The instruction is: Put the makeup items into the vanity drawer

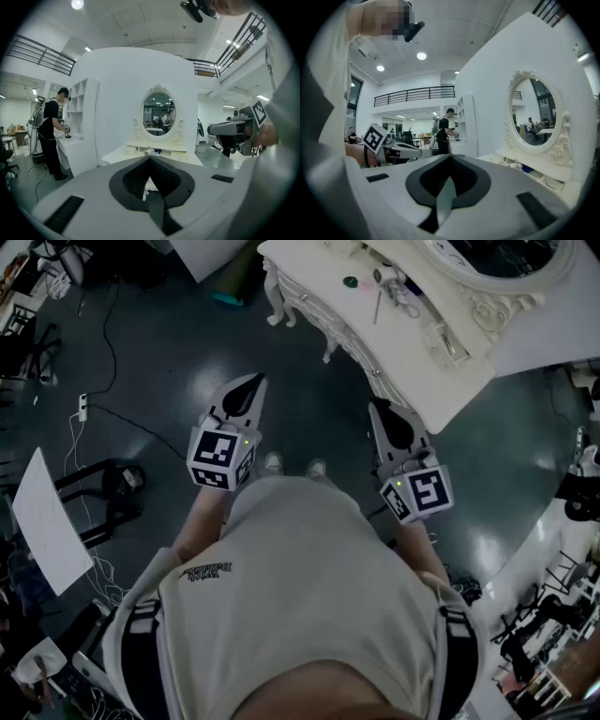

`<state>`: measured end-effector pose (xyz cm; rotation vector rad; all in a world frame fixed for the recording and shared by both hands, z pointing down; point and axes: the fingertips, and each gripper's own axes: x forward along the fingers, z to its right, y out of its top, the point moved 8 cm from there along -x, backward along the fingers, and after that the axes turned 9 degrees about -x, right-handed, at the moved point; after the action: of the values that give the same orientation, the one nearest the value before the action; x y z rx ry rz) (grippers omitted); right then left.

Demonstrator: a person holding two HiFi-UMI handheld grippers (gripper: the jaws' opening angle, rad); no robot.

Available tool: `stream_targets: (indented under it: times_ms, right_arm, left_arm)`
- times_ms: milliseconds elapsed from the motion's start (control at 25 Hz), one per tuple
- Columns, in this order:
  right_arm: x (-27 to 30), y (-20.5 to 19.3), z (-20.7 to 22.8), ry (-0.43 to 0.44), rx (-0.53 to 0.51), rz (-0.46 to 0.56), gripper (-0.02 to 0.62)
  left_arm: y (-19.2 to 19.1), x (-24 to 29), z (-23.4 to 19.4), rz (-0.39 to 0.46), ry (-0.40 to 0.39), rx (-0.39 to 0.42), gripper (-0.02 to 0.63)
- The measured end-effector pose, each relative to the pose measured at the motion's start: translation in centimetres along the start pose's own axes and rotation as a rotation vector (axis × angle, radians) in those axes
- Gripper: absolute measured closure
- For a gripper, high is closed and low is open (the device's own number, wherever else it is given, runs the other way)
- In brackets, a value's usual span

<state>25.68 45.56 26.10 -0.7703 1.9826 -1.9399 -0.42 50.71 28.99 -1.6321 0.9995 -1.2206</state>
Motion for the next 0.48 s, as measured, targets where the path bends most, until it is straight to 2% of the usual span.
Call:
stream_targets:
  times_ms: [480]
  right_arm:
    - [-0.5,-0.7,1.8,0.012,0.017,0.013,0.594]
  left_arm:
    - [-0.3,1.2,1.5,-0.014,0.006,0.004,0.592]
